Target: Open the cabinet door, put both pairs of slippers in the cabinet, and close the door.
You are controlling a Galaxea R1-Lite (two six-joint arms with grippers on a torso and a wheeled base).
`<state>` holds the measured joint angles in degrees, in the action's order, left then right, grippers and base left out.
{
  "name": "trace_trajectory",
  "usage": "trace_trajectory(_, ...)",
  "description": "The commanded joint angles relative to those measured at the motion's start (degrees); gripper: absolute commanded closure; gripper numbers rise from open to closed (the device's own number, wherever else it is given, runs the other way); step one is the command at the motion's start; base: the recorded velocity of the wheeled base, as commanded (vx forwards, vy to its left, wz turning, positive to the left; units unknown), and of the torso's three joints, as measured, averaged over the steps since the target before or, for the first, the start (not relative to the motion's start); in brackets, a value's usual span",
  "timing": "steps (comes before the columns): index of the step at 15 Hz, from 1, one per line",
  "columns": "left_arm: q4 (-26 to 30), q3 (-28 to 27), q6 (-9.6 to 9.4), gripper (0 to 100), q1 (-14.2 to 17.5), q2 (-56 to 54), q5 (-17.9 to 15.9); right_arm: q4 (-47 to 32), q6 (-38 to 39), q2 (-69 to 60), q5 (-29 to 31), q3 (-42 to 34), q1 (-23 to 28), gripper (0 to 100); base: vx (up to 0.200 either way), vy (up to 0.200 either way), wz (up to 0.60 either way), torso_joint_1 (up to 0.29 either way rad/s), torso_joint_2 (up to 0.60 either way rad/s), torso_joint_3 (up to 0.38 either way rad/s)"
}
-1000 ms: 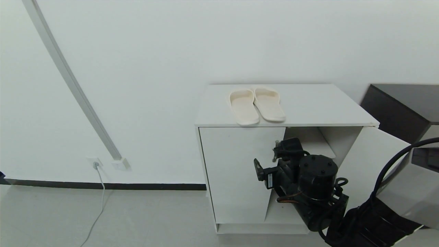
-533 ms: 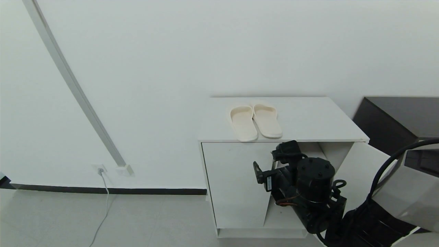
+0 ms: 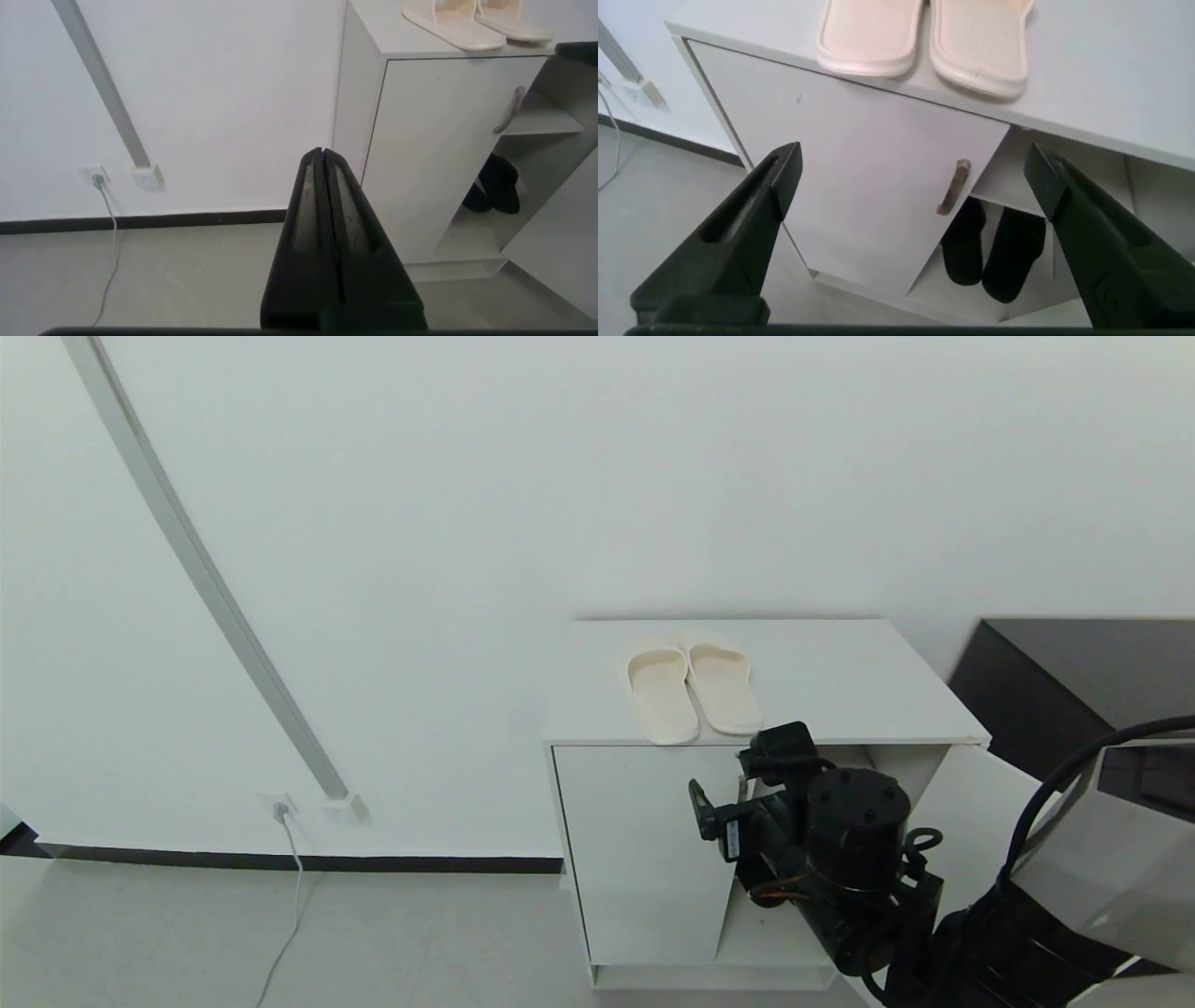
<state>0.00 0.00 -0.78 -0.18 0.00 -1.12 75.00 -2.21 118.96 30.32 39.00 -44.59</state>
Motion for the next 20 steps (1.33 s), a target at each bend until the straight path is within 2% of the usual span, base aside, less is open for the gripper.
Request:
trace_trajectory(1, 0.0, 0.0, -0.01, 100, 0.01, 0.09, -0.02, -0.11, -1.05, 0.22, -0.87, 0.55, 0.56, 0, 0.0, 0.0, 0.0, 0.0, 0.0, 0.0)
trace_trajectory(2, 0.0, 0.0, -0.1, 100, 0.01, 0.09, -0.02, -1.34, -2.19, 0.22, -1.58, 2.93, 1.09, 0, 0.0, 0.0, 0.0, 0.0, 0.0, 0.0)
trace_trajectory(3, 0.0, 0.0, -0.36, 100, 0.01, 0.09, -0.02, -6.0, -1.84, -0.04, -1.58, 6.62, 1.35, 0, 0.0, 0.0, 0.0, 0.0, 0.0, 0.0)
trace_trajectory(8, 0.0, 0.0, -0.19, 100, 0.01, 0.09, -0.02, -37.47, 11.61, -2.59, -1.23, 25.78, 1.26, 0, 0.0, 0.0, 0.0, 0.0, 0.0, 0.0)
trace_trajectory(13, 0.0, 0.0, -0.27, 100, 0.01, 0.09, -0.02, -34.57, 12.05, -1.8, -1.14, 26.13, 1.7, 0, 0.0, 0.0, 0.0, 0.0, 0.0, 0.0)
trace_trajectory(20, 0.0, 0.0, -0.27, 100, 0.01, 0.09, -0.02, -33.25, 11.96, 0.66, -1.14, 25.87, 1.7, 0, 0.2, 0.0, 0.0, 0.002, 0.0, -0.002)
